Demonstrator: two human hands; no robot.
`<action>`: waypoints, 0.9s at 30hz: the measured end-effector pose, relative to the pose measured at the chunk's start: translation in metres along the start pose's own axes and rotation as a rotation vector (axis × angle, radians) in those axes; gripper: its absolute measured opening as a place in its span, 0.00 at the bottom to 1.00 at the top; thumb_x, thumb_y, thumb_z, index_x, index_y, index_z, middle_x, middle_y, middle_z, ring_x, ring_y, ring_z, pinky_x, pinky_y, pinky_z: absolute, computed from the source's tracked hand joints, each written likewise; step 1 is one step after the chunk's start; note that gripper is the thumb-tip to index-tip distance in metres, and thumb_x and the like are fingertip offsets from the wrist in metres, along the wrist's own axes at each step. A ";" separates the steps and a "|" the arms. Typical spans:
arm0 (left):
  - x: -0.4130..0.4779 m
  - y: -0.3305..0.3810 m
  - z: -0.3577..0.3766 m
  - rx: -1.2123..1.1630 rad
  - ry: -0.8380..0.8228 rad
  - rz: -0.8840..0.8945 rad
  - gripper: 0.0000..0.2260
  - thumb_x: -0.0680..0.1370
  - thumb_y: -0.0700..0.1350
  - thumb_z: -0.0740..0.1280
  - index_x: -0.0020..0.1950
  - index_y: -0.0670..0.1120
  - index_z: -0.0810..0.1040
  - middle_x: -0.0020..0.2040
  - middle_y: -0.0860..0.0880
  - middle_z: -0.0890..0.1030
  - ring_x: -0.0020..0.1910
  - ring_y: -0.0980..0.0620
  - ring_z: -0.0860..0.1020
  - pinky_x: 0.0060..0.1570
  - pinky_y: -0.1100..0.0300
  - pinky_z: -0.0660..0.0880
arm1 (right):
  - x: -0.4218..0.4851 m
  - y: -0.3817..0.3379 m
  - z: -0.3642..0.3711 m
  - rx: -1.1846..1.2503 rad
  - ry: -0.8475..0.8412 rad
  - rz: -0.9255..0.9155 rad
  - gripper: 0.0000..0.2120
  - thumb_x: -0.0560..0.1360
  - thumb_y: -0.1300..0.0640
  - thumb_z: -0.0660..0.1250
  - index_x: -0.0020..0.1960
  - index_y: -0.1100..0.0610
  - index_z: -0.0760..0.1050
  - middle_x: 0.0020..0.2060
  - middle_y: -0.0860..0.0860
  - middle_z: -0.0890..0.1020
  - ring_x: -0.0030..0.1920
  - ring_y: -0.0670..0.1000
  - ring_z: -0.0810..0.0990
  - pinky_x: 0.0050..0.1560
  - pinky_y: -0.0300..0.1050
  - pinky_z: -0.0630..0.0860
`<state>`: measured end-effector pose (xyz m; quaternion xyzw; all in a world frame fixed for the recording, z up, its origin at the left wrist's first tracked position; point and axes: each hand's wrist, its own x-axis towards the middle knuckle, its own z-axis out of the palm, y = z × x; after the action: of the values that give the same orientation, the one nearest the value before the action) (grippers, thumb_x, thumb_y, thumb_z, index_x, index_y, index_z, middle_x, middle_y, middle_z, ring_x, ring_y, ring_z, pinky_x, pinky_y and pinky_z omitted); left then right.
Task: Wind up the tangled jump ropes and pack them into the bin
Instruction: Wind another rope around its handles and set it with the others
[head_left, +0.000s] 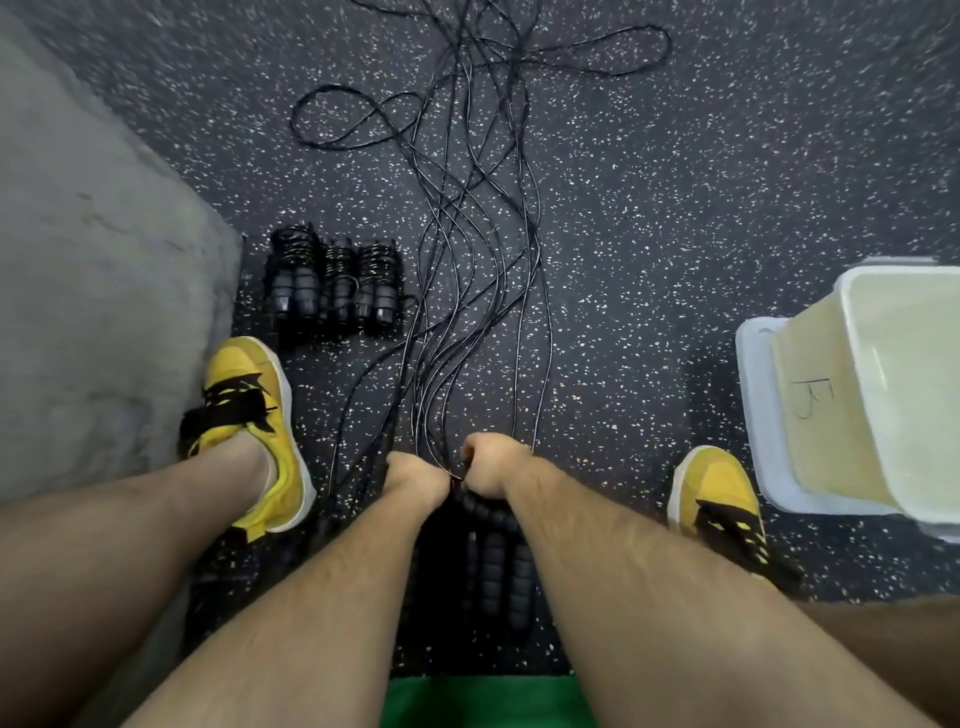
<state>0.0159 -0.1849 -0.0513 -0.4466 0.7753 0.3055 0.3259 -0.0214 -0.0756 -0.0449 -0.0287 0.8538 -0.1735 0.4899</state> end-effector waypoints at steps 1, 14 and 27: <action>0.001 -0.003 0.002 -0.043 -0.039 -0.016 0.24 0.73 0.44 0.72 0.66 0.35 0.73 0.59 0.39 0.82 0.55 0.41 0.82 0.57 0.49 0.80 | 0.000 0.000 0.004 -0.011 0.009 0.022 0.16 0.73 0.57 0.67 0.61 0.52 0.76 0.59 0.50 0.80 0.62 0.54 0.78 0.66 0.49 0.73; -0.005 0.026 0.011 -0.594 -0.143 0.086 0.11 0.69 0.48 0.66 0.47 0.43 0.77 0.40 0.41 0.83 0.35 0.41 0.82 0.43 0.44 0.83 | -0.012 0.001 -0.021 0.447 0.072 0.014 0.10 0.74 0.62 0.60 0.38 0.58 0.77 0.38 0.56 0.81 0.39 0.57 0.79 0.46 0.49 0.78; -0.091 0.101 0.013 -0.628 -0.660 0.328 0.17 0.79 0.42 0.57 0.33 0.41 0.77 0.29 0.43 0.75 0.25 0.44 0.75 0.32 0.55 0.72 | -0.041 0.027 -0.114 1.404 0.425 0.021 0.08 0.79 0.55 0.67 0.46 0.59 0.77 0.30 0.52 0.79 0.28 0.49 0.75 0.32 0.42 0.74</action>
<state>-0.0357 -0.0880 0.0303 -0.2744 0.5610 0.6975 0.3513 -0.0935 -0.0108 0.0324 0.3343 0.6182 -0.6770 0.2184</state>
